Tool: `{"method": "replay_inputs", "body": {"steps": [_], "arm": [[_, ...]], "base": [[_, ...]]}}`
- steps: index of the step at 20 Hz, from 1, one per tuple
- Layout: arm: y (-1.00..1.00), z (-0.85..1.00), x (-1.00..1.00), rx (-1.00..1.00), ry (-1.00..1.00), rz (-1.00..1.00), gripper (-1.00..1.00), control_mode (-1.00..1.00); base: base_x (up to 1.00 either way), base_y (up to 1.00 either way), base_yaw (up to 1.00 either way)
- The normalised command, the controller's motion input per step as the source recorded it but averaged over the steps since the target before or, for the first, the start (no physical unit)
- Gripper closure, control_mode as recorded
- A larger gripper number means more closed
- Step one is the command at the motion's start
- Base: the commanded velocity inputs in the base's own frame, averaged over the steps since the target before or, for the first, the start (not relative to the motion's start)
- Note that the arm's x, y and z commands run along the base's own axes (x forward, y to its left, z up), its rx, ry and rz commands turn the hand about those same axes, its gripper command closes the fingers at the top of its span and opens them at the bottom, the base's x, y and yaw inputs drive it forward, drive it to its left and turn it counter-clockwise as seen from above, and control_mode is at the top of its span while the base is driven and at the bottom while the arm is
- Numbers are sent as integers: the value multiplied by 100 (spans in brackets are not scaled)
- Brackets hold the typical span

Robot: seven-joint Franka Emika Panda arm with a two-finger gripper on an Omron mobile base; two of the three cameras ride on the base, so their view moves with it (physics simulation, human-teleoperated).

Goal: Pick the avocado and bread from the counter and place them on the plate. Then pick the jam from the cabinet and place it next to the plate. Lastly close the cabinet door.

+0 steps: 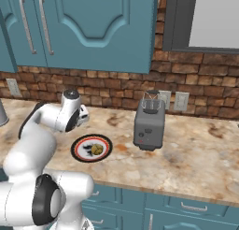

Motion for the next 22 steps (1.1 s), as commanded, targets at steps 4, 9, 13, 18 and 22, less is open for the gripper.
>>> {"method": "replay_inputs", "body": {"steps": [4, 9, 13, 18, 22], "arm": [[39, 0, 25, 1, 0, -4, -100, -100], [49, 0, 20, 0, 0, -7, -100, -100], [36, 0, 6, 0, 0, -19, -100, -100], [26, -2, 4, 1, 0, -28, -100, -100], [22, -13, 33, 0, 0, -26, -100, -100]], "base": [[0, 0, 0], [0, 0, 0], [0, 0, 0], [0, 0, 0], [0, 0, 0]]}}
